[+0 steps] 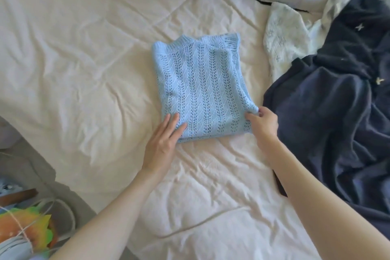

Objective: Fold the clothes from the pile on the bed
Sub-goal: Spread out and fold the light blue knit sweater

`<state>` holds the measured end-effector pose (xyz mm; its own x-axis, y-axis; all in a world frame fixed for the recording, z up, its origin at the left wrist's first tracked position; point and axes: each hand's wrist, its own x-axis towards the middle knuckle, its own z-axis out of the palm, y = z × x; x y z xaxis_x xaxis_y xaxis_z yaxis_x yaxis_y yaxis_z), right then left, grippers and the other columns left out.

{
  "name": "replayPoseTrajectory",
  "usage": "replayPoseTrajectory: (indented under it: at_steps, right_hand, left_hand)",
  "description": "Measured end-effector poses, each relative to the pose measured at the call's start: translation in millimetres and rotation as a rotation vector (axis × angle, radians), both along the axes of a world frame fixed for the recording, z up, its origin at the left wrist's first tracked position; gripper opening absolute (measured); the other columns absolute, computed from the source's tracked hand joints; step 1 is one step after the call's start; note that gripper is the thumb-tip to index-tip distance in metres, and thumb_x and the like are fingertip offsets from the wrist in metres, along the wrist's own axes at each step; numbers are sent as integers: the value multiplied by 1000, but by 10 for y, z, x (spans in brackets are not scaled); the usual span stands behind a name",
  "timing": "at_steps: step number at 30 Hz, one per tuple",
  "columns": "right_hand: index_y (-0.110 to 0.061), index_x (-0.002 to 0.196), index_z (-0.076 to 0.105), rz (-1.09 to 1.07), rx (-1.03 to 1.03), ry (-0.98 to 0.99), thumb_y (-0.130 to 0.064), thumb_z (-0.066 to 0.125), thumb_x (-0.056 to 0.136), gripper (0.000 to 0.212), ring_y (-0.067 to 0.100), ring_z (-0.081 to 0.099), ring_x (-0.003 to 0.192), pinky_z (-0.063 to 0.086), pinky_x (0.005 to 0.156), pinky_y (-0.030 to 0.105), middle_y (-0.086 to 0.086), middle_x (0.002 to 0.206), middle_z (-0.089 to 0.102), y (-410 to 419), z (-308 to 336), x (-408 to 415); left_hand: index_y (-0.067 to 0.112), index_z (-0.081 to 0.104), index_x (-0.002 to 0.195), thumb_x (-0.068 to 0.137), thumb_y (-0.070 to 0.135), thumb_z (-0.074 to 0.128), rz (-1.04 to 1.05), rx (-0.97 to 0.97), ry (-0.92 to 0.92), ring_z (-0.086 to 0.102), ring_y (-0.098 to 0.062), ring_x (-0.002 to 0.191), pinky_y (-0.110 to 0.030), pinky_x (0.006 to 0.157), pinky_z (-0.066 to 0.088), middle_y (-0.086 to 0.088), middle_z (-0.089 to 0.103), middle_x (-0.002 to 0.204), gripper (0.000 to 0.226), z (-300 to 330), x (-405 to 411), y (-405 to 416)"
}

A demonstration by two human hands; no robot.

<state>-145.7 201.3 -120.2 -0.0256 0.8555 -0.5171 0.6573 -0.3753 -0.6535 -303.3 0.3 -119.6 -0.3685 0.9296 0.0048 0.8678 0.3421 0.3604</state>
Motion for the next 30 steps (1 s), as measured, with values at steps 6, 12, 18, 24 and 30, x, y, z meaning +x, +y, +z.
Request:
replayPoseTrajectory:
  at_steps: [6,12,18,24,30]
  right_hand:
    - [-4,111,56,-26,-155,48,-21,70,83,36,22,61,94,52,82,39,7,106,62,-34,-162,-9]
    - [-4,98,61,-152,-463,321,-6,71,81,20,25,65,95,53,91,41,9,103,66,65,-89,-3]
    - [-11,86,61,-181,-388,294,-7,69,83,10,18,66,78,57,77,34,3,89,66,-203,34,38]
    - [-5,89,57,-371,-671,303,-6,67,81,13,18,65,61,54,57,29,7,74,67,-770,377,424]
    - [-11,86,57,-385,-906,290,-6,67,80,13,13,59,51,50,49,22,4,61,63,-1235,799,845]
  left_hand:
    - [6,50,135,71,2,75,-71,-182,104,39,-41,132,-55,101,41,-19,40,144,69,-142,-8,-98]
    - [3,56,129,60,-25,65,-97,-65,124,46,-45,124,-53,96,46,-24,48,137,75,-187,-214,44]
    - [4,60,125,63,-22,68,-65,-54,-165,49,-39,124,-47,93,50,-20,49,137,68,23,-300,-79]
    - [33,55,126,75,-12,62,62,-178,-585,44,1,124,-9,103,30,16,46,135,68,402,-133,-718]
    - [54,65,99,65,20,69,272,-313,-993,50,-12,73,-28,71,38,-12,69,89,47,713,-62,-1231]
